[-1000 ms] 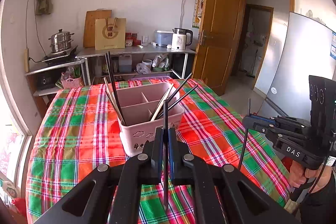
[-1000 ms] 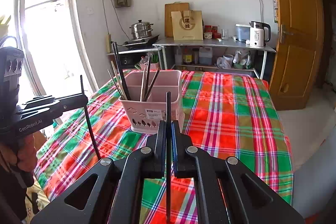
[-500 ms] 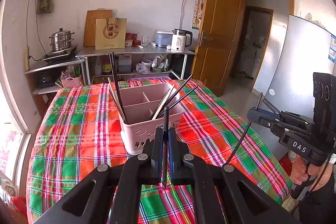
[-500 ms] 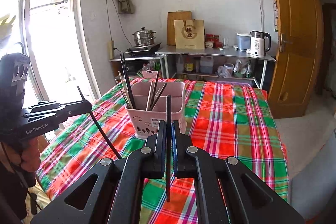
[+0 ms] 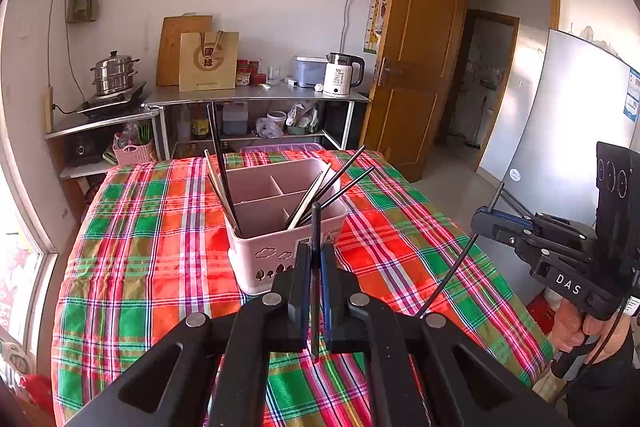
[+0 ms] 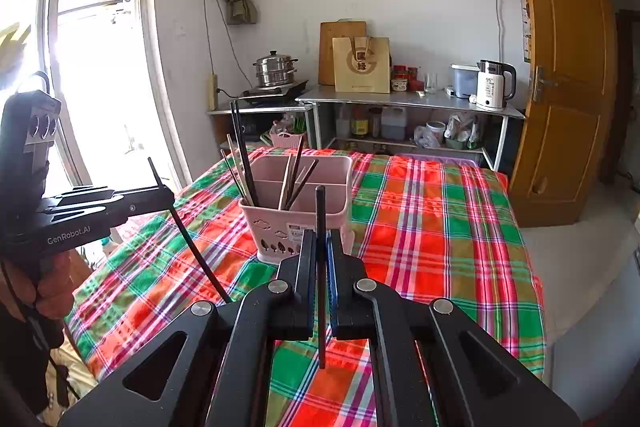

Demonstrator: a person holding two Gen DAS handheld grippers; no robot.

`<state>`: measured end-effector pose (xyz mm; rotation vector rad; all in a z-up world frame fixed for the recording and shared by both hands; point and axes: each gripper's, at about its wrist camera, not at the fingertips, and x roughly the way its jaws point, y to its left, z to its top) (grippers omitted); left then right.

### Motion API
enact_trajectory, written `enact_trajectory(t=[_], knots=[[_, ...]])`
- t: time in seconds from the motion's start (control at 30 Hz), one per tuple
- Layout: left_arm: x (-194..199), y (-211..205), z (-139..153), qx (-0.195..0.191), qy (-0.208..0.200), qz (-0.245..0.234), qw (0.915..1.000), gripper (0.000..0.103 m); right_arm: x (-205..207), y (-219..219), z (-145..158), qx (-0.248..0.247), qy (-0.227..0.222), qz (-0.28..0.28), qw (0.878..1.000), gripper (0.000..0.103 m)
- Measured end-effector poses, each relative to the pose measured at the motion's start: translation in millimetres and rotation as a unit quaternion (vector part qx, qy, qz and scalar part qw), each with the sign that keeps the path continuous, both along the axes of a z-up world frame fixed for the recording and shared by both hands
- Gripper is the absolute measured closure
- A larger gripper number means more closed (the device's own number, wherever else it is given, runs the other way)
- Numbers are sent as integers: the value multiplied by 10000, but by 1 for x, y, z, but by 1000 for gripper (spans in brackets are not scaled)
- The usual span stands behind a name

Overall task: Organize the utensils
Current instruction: 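Lift the black chopsticks with both tools and carry them over the pink basket, then lower the black chopsticks into the basket and open both tools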

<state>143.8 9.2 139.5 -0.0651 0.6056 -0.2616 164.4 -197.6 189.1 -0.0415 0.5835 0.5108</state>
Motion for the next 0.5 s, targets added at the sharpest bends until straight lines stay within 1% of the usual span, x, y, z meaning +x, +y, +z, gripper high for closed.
enact_trajectory(t=[0.23, 0.4, 0.5], knots=[[3, 8, 17, -61, -86, 29, 9999, 99, 6, 13, 15, 86, -124, 136, 9998, 98], [8, 17, 41, -87, -263, 112, 9996, 99, 14, 25, 29, 212, -242, 285, 9991, 98], [12, 26, 56, -144, -403, 185, 9989, 99, 22, 29, 43, 390, -347, 336, 9981, 98]])
